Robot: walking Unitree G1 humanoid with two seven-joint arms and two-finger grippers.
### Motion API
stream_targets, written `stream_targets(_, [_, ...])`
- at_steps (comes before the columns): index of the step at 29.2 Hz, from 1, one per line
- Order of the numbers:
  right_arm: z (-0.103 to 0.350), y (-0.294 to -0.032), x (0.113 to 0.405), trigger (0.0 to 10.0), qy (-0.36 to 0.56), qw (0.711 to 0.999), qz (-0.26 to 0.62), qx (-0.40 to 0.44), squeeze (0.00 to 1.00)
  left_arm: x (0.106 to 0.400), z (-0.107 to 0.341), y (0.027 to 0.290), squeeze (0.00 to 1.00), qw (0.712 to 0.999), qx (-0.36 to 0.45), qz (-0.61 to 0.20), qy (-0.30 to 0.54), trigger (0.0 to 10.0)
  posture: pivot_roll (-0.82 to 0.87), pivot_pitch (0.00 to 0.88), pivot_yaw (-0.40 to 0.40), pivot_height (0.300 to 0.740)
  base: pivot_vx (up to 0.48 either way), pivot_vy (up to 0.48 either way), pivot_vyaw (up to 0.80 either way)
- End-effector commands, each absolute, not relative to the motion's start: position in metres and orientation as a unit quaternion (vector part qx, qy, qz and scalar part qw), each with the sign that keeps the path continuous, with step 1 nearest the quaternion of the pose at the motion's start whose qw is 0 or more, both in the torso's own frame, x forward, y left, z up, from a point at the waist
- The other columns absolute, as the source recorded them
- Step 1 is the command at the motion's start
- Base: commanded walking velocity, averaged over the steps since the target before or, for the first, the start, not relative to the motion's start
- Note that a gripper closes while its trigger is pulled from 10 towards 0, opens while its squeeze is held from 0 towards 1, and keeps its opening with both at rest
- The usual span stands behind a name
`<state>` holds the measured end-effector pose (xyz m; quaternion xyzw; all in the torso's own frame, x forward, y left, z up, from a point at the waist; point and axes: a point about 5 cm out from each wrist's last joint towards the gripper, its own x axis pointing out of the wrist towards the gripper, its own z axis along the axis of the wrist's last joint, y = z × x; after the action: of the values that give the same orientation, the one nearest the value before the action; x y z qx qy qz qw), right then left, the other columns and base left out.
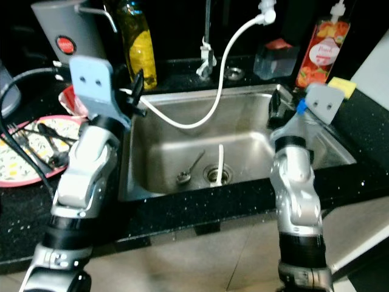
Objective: Kitchen organization
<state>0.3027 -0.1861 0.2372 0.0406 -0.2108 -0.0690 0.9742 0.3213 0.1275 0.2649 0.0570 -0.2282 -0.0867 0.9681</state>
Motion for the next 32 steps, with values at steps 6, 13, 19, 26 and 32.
stream_targets(6, [0.217,-0.182,0.285,10.0,-0.172,0.981,-0.082,0.047,0.00,0.312,0.260,0.140,0.00,0.970,0.064,-0.107,-0.209,10.0,0.06,0.000,0.008,0.740,0.000,0.000,0.00])
stream_targets(13, [0.211,-0.189,0.280,10.0,-0.159,0.982,-0.088,0.045,0.00,0.304,0.255,0.152,0.00,0.977,0.056,-0.097,-0.181,10.0,0.07,0.000,0.002,0.740,0.000,0.000,0.00])
stream_targets(19, [0.218,-0.190,0.286,10.0,-0.161,0.983,-0.077,0.037,0.00,0.299,0.261,0.152,0.00,0.979,0.063,-0.104,-0.164,10.0,0.09,0.000,-0.031,0.740,0.000,0.000,0.00])
stream_targets(26, [0.225,-0.191,0.295,10.0,-0.172,0.983,-0.066,0.029,0.00,0.293,0.256,0.151,0.00,0.982,0.069,-0.122,-0.128,10.0,0.11,0.000,-0.041,0.740,0.000,0.000,0.00])
stream_targets(32, [0.244,-0.186,0.309,10.0,-0.199,0.978,-0.049,0.028,0.00,0.292,0.252,0.149,0.00,0.984,0.073,-0.112,-0.115,10.0,0.12,0.000,-0.051,0.740,0.000,0.000,0.00])
